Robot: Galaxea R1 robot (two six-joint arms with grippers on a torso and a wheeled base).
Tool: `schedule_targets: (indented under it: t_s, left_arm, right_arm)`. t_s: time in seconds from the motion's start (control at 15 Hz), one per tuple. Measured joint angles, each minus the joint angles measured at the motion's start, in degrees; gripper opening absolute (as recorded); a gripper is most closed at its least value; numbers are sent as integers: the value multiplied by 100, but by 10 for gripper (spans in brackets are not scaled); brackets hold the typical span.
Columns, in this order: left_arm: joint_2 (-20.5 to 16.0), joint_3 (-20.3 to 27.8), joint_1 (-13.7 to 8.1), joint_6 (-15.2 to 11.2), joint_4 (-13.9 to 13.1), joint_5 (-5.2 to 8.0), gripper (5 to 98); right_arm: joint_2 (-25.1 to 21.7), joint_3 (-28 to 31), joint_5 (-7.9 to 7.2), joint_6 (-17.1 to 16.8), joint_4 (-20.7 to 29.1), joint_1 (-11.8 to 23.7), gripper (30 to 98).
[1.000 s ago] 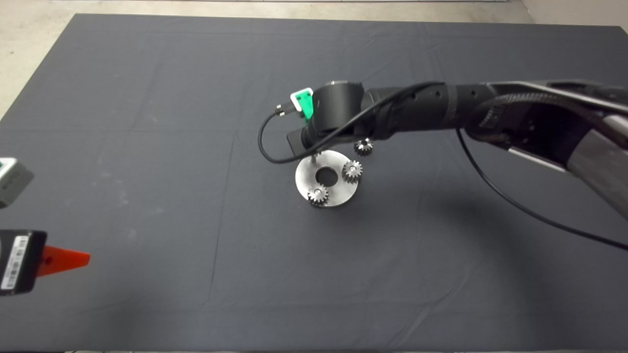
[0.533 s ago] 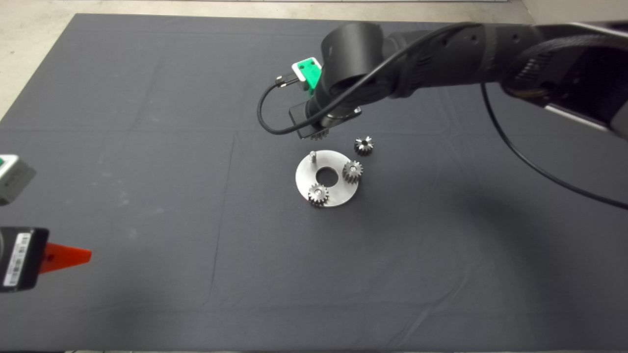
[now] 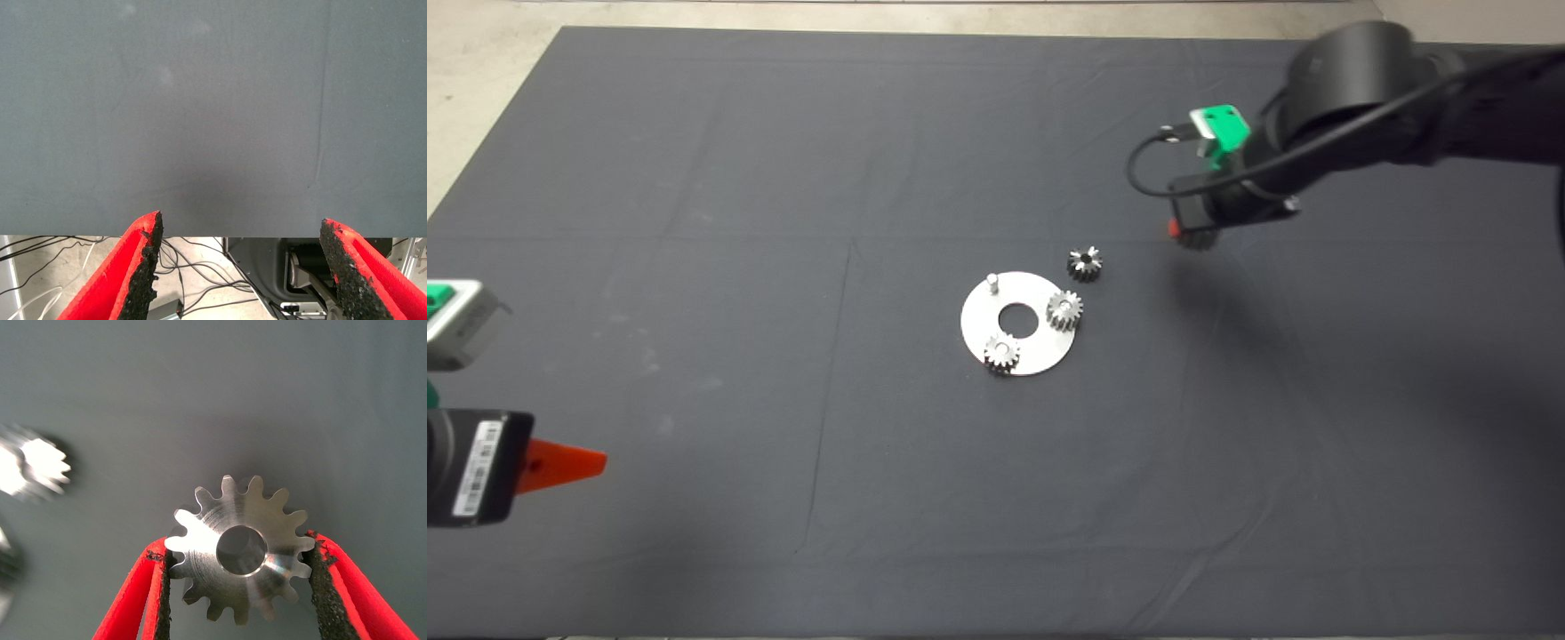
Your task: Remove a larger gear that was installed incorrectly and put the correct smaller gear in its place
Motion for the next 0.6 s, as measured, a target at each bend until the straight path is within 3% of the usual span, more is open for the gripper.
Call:
schedule_targets:
  t_s: [0.2, 0.27, 0.6]
  left_arm:
    - [33, 0, 0, -71, 0, 0, 592]
    - [51, 0, 0, -85, 2, 0, 592]
    - [56, 0, 15, -123, 2, 2, 592]
  right_arm:
    - [-595, 414, -5, 2, 88, -21, 423]
    - [-627, 450, -40, 4, 90, -23, 423]
    - [-516, 621, 122, 14, 116, -67, 424]
